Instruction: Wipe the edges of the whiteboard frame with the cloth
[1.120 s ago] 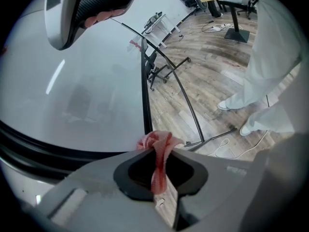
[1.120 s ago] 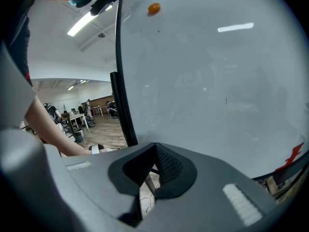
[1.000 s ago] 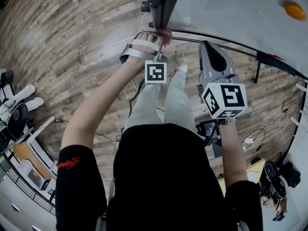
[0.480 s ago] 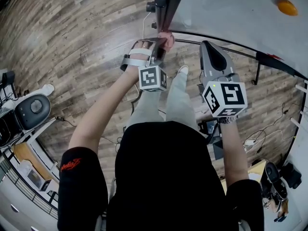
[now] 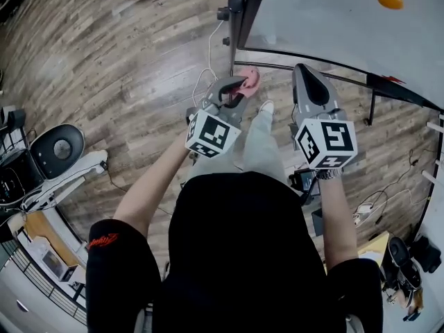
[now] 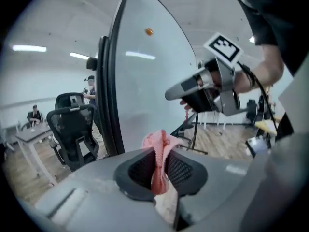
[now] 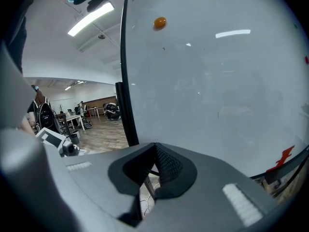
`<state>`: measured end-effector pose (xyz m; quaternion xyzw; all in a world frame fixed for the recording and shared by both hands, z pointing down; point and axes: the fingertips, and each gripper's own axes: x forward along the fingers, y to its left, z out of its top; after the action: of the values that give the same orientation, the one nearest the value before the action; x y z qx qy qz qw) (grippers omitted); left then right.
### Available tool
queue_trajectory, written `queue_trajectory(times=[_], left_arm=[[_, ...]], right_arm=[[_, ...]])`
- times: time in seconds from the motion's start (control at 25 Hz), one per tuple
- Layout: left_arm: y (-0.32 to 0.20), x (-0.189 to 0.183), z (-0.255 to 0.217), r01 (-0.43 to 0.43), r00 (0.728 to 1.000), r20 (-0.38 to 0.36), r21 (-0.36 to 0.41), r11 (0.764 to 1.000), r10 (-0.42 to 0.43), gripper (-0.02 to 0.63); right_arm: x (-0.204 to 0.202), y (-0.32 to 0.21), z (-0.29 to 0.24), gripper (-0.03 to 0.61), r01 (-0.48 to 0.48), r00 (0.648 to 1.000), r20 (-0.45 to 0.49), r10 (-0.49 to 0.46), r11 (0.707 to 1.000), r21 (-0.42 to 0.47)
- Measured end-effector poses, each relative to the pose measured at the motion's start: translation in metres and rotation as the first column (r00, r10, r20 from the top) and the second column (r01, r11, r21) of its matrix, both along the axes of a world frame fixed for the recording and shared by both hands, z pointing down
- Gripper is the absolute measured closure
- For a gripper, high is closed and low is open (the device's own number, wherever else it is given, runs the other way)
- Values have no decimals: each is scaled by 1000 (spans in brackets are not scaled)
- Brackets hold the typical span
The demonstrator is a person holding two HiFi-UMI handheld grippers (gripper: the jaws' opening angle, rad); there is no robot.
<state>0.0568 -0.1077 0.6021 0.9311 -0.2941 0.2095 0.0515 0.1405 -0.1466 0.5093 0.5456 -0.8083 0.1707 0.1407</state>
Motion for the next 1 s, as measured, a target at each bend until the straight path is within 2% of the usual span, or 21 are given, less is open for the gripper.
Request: queue_trajectory(times=[0.12, 0.36, 0.48, 0.76, 1.0], left_arm=[[6, -4, -27, 21, 995, -99, -10, 1000, -22, 568], [11, -28, -82, 116, 972, -214, 61, 991, -101, 568], [13, -42, -109, 188, 947, -276, 66, 980, -163, 568], [10, -71, -156, 282, 900, -368, 90, 955, -232, 568], [7, -81, -190, 300, 886, -406, 138, 944, -223, 568]], right_arm=[[0, 8, -2, 577, -21, 1000, 11, 21, 1000, 0], [-8, 28, -7, 577, -41, 999, 31, 41, 999, 17], [-17, 36, -12, 577, -47, 998, 42, 46, 998, 31], [-43, 46, -38, 577, -52, 998, 44, 47, 992, 115], [-54, 45, -74, 577, -59, 998, 27, 54, 974, 217]])
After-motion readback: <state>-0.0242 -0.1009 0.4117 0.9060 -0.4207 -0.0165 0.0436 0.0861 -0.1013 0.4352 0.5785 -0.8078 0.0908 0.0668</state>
